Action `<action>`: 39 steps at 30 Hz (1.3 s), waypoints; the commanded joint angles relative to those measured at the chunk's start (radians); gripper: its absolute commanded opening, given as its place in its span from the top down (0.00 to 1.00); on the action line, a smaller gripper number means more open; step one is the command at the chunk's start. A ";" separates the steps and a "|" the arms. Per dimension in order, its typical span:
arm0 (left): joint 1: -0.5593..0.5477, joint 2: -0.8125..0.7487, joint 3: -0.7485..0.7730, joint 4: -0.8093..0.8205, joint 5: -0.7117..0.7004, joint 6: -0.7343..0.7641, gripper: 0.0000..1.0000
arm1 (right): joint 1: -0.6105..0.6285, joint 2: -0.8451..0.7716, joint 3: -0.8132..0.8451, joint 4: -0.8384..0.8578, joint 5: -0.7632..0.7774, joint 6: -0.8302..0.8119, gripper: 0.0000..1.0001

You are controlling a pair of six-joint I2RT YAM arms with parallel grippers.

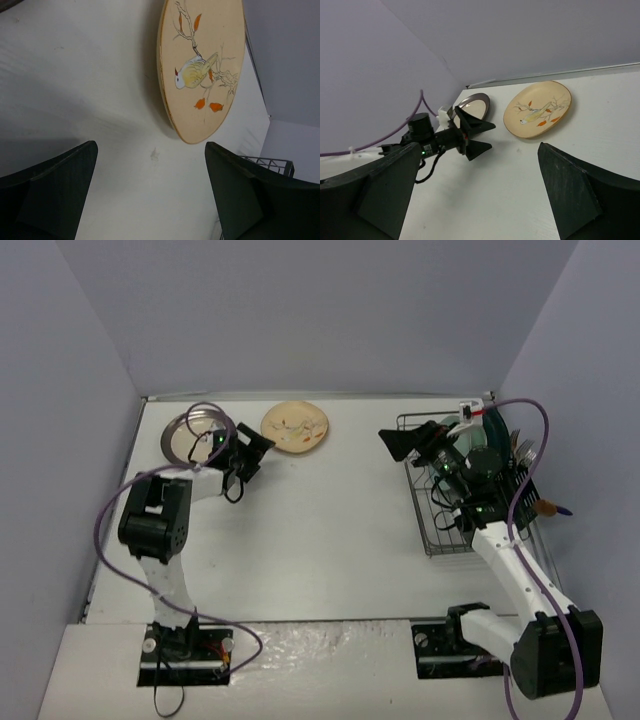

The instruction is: Load the plates into the dish rack

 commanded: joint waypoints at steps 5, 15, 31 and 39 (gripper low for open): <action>-0.047 0.167 0.181 0.097 -0.107 -0.122 0.26 | 0.038 0.019 0.034 0.115 -0.059 -0.020 0.00; -0.073 0.287 0.261 0.023 -0.207 -0.202 0.53 | 0.050 0.024 0.043 0.104 -0.073 -0.054 0.00; -0.088 0.186 0.141 0.068 -0.238 -0.203 1.00 | 0.068 0.027 0.056 0.029 -0.061 -0.108 0.00; -0.107 -0.171 -0.205 0.200 -0.202 -0.113 1.00 | 0.089 0.083 0.066 -0.043 -0.100 -0.094 0.00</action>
